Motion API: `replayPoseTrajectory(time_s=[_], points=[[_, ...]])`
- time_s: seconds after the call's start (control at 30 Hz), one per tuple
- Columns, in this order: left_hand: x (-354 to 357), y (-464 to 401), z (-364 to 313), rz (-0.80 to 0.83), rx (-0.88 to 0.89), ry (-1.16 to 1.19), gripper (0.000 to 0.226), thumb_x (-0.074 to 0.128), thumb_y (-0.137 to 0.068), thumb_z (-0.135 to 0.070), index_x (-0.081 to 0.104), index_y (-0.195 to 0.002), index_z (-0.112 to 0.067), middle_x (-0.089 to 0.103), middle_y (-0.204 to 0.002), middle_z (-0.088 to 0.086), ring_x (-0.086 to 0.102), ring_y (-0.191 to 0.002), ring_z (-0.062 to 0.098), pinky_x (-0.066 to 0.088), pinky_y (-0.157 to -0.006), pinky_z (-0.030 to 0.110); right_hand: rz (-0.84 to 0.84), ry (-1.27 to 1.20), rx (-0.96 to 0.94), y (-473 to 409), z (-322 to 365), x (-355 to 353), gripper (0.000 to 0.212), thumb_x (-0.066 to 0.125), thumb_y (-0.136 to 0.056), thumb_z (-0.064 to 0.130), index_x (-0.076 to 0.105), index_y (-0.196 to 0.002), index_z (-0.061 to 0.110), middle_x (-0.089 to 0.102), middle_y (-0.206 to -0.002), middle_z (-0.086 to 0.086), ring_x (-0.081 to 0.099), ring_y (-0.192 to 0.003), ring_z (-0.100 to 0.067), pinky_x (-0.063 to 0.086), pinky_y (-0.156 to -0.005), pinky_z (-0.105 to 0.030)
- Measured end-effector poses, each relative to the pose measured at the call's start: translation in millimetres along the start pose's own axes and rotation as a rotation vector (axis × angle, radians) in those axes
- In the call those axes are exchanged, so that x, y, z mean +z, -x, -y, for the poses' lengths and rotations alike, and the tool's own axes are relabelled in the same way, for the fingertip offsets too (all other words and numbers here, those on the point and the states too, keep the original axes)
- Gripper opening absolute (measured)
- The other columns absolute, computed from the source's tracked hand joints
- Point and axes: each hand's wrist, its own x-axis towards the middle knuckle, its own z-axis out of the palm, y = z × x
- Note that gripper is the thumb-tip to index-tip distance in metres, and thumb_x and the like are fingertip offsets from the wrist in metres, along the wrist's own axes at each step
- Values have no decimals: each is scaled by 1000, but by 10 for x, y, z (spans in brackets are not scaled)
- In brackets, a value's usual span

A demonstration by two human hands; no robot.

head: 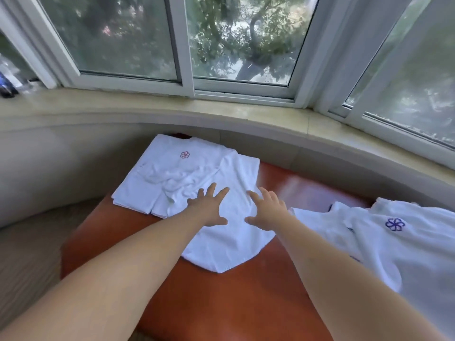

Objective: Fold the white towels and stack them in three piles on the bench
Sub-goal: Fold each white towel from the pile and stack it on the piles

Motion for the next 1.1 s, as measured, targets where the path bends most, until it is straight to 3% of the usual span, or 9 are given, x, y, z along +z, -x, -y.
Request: replayPoseTrajectory(time_s=[0.3,0.6,0.73,0.83,1.0,1.1], points=[[144,-616,1405,88,-43,37,105,65,-87,-61,-8,-160,-42,-13,-170,1,3,-154,38,34,-112,61,142,3,-9,-1095,1079,352,88,60,-92,58,9,-161,42,2,-171,-1,9,-155,-30,21,-123,-52],[547,-1338,2163,147,-75,6,91,57,-94,-56,1,-162,-32,19,-160,10,33,-139,36,46,-97,50,286,-39,32,-1848,1642,891,79,58,-97,39,12,-162,36,11,-168,-1,28,-148,-30,36,-114,-47],[612,-1591,2200,23,-58,-12,73,54,-100,-49,18,-157,-22,36,-145,12,43,-126,33,46,-79,40,218,-33,139,-2038,1651,961,67,52,-98,19,23,-157,27,40,-148,-3,52,-126,-29,46,-97,-41],[609,-1776,2210,-62,-68,19,57,55,-101,-42,34,-147,-16,43,-135,10,47,-120,31,42,-71,37,124,-55,296,-2193,1628,1047,49,49,-93,7,37,-140,15,50,-124,-5,62,-104,-29,42,-80,-36],[578,-1936,2227,-97,-43,-20,28,59,-98,-16,49,-124,-13,48,-123,6,50,-111,26,40,-66,35,80,-54,330,-2286,1587,1216,28,46,-91,1,50,-117,12,52,-114,-5,51,-78,-27,34,-73,-34],[552,-1963,2224,-108,-25,-24,25,55,-95,-4,56,-117,-14,49,-121,6,50,-109,25,40,-66,34,53,-60,318,-2293,1570,1233,26,44,-89,-2,53,-108,13,46,-101,-2,47,-73,-26,35,-72,-33]])
